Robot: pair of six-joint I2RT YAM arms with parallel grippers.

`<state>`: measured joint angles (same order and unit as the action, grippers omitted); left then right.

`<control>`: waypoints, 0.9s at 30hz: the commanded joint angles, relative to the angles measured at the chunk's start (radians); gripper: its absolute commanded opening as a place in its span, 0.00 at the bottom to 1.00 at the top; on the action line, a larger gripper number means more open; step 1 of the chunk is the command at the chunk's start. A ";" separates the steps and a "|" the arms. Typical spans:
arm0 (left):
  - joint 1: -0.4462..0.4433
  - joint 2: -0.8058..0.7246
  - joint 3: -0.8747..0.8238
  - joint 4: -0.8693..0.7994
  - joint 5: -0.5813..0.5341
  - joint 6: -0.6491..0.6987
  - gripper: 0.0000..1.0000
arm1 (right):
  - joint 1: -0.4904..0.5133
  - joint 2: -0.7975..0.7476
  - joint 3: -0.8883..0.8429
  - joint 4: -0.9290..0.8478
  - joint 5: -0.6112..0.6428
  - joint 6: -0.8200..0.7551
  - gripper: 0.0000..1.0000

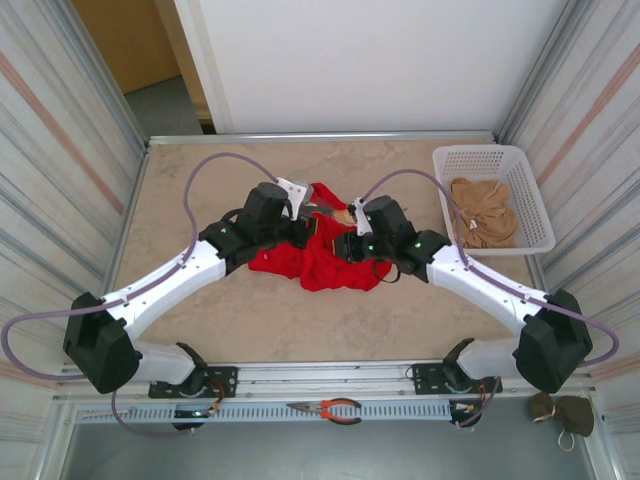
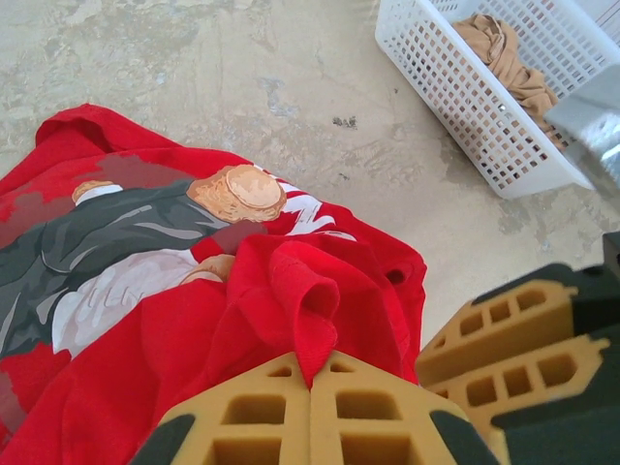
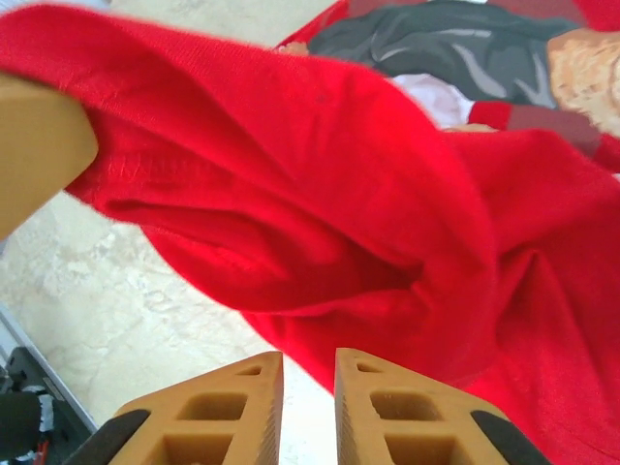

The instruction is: Fold the inside-out t-shirt

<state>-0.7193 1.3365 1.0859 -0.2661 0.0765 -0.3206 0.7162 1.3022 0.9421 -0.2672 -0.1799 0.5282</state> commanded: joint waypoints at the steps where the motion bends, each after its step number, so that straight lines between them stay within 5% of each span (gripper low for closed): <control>1: 0.007 -0.032 -0.008 -0.007 0.001 -0.022 0.00 | 0.014 0.038 -0.002 0.101 0.050 0.065 0.16; 6: 0.007 -0.049 -0.017 -0.006 0.015 -0.037 0.00 | 0.023 0.135 0.047 0.136 0.069 0.067 0.15; 14: 0.006 -0.075 -0.041 0.011 0.038 -0.064 0.00 | 0.025 0.239 0.090 0.056 0.253 0.078 0.36; 22: -0.001 -0.076 -0.053 0.028 0.059 -0.077 0.00 | 0.025 0.324 0.130 0.011 0.349 0.091 0.41; 25: -0.005 -0.069 -0.052 0.032 0.062 -0.081 0.00 | 0.025 0.365 0.150 0.002 0.380 0.093 0.37; 27: -0.006 -0.064 -0.054 0.033 0.061 -0.083 0.00 | 0.020 0.383 0.162 0.003 0.377 0.080 0.20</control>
<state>-0.7204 1.2865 1.0370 -0.2607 0.1261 -0.3912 0.7395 1.6527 1.0748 -0.2214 0.1410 0.6006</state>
